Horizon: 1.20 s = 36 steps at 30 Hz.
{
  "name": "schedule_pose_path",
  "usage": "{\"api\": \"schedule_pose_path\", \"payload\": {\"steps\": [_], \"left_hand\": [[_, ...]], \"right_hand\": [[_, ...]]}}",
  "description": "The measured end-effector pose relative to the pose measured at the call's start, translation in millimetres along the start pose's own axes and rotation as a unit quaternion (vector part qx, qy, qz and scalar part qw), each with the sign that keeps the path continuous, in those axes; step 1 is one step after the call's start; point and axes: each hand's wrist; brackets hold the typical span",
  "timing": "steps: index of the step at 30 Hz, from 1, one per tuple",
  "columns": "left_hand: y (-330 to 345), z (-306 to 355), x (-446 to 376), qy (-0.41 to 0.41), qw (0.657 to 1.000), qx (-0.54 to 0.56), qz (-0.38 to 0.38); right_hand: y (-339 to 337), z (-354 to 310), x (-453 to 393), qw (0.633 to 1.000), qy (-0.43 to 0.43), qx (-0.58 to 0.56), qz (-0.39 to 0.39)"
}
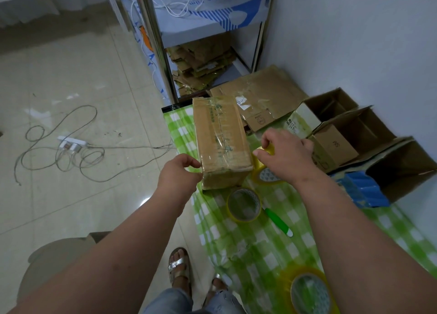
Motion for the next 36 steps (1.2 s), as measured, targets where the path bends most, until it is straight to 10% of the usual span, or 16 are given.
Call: {"api": "schedule_pose_path", "payload": {"steps": [13,23,36], "left_hand": [[-2.1,21.6,-10.8,-0.022,0.980,0.184,-0.075],[-16.7,-1.3,-24.7,0.161,0.961,-0.226,-0.021],[-29.0,-19.3,-42.0,0.258,0.894,-0.364,-0.027]], "right_hand": [[-3.6,-10.5,8.0,0.985,0.044,-0.146,-0.082],[16.8,-24.5,19.8,0.997,-0.004,-0.045,-0.059],[32.7,-37.4,17.5,0.996,-0.013,0.087,0.003]]}}
Point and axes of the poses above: each hand's wrist, its own x-axis away from the middle knuckle, its own y-axis out of the palm, z = x × y, and after that the axes turned 5 degrees about -z, right-handed
